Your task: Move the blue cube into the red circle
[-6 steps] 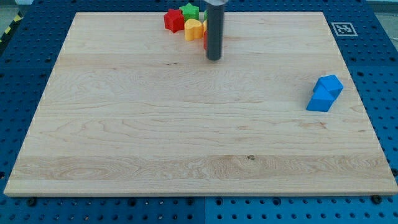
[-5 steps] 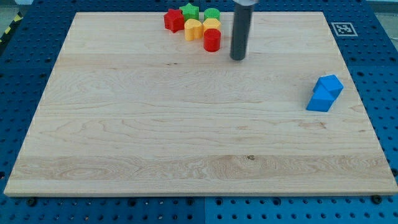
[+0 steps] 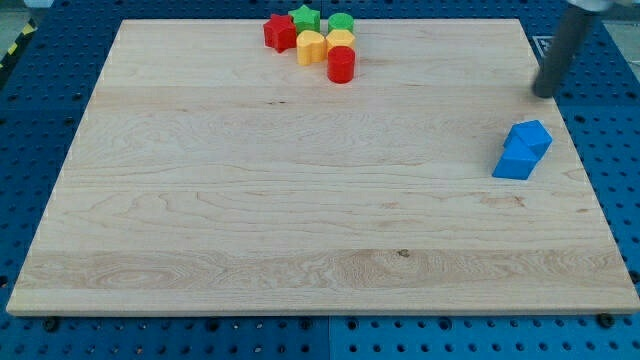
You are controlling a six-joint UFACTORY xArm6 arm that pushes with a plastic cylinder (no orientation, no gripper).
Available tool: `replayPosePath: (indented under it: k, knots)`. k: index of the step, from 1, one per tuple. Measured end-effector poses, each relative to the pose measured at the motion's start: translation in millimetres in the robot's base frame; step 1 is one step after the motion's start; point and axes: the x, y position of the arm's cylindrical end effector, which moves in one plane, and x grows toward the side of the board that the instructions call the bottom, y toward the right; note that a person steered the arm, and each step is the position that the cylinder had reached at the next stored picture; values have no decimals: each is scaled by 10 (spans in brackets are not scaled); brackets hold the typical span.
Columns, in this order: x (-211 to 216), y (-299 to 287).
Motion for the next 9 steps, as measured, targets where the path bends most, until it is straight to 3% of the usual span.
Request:
replayPosePath:
  k: [1,2,5,6,8,9]
  knots:
    - [713,180]
    - [1033,92]
    - [403,-1723]
    - [275,-1941]
    - [149,-1788]
    - [108,-2125]
